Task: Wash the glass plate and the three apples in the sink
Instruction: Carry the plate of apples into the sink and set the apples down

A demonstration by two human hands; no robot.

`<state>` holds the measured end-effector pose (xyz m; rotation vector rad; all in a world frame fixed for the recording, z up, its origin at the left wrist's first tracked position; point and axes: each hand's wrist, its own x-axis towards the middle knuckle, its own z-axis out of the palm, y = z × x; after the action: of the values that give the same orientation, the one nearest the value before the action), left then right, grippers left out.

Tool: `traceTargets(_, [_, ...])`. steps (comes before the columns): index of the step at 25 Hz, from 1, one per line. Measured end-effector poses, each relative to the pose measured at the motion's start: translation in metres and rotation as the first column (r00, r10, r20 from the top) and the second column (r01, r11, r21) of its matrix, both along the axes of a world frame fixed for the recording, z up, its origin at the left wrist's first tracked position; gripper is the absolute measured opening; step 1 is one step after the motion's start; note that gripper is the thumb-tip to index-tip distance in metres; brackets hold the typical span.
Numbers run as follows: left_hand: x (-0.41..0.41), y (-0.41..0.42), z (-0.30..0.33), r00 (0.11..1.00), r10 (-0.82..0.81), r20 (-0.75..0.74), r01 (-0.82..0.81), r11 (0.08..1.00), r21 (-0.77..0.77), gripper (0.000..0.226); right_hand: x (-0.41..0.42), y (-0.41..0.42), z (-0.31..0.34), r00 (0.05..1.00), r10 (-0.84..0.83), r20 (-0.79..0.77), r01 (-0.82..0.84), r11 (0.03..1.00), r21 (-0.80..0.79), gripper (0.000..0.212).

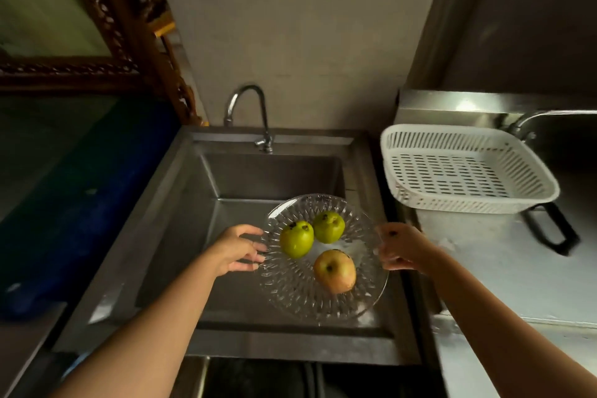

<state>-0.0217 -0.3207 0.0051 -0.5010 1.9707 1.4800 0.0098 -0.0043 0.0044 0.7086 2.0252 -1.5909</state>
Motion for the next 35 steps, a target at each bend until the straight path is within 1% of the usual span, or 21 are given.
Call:
traceTargets(1, [-0.008,-0.023,0.005,1.0,-0.001,-0.01,0.001,1.0,-0.012,0.052,-0.009,-0.023,-0.004,1.0,-0.018,-0.01,0.018,1.0,0.001,0.038])
traceTargets(3, [-0.018,-0.062,0.011,1.0,0.011,-0.02,-0.011,0.999,-0.035,0.053,-0.022,-0.062,-0.007,1.0,-0.001,-0.029,0.002,1.0,0.029,0.039])
traceTargets(6, [-0.036,-0.104,0.009,0.999,0.02,-0.026,-0.021,0.999,-0.04,0.055,-0.044,-0.107,-0.009,0.997,0.077,-0.019,-0.076,0.996,0.042,0.043])
traceTargets(10, [-0.06,-0.13,-0.017,0.999,0.046,-0.027,-0.046,0.999,-0.019,0.056,-0.079,-0.132,-0.027,0.994,0.109,-0.027,-0.106,0.991,0.076,0.042])
traceTargets(12, [-0.074,-0.135,-0.037,0.998,0.061,-0.021,-0.061,0.998,-0.008,0.056,-0.096,-0.137,-0.045,0.995,0.096,-0.018,-0.094,0.991,0.09,0.042])
traceTargets(17, [-0.105,-0.139,-0.109,0.994,0.103,0.04,-0.103,0.995,0.01,0.056,-0.137,-0.14,-0.12,0.995,0.097,0.01,-0.098,0.991,0.093,0.045])
traceTargets(24, [-0.149,-0.137,-0.243,0.979,0.175,0.109,-0.172,0.984,-0.038,0.054,-0.173,-0.147,-0.246,0.995,0.035,0.097,-0.042,0.997,0.064,0.051])
traceTargets(28, [-0.162,-0.145,-0.31,0.981,0.175,0.086,-0.171,0.984,-0.057,0.054,-0.181,-0.154,-0.321,0.995,-0.006,0.099,0.0,0.998,0.067,0.058])
traceTargets(31, [-0.166,-0.154,-0.347,0.981,0.187,0.055,-0.182,0.98,-0.085,0.052,-0.184,-0.165,-0.359,0.995,-0.007,0.104,0.0,0.998,0.067,0.05])
traceTargets(35, [-0.163,-0.163,-0.376,0.981,0.183,0.059,-0.178,0.98,-0.089,0.052,-0.182,-0.177,-0.385,0.993,-0.009,0.115,0.008,1.0,0.015,0.045])
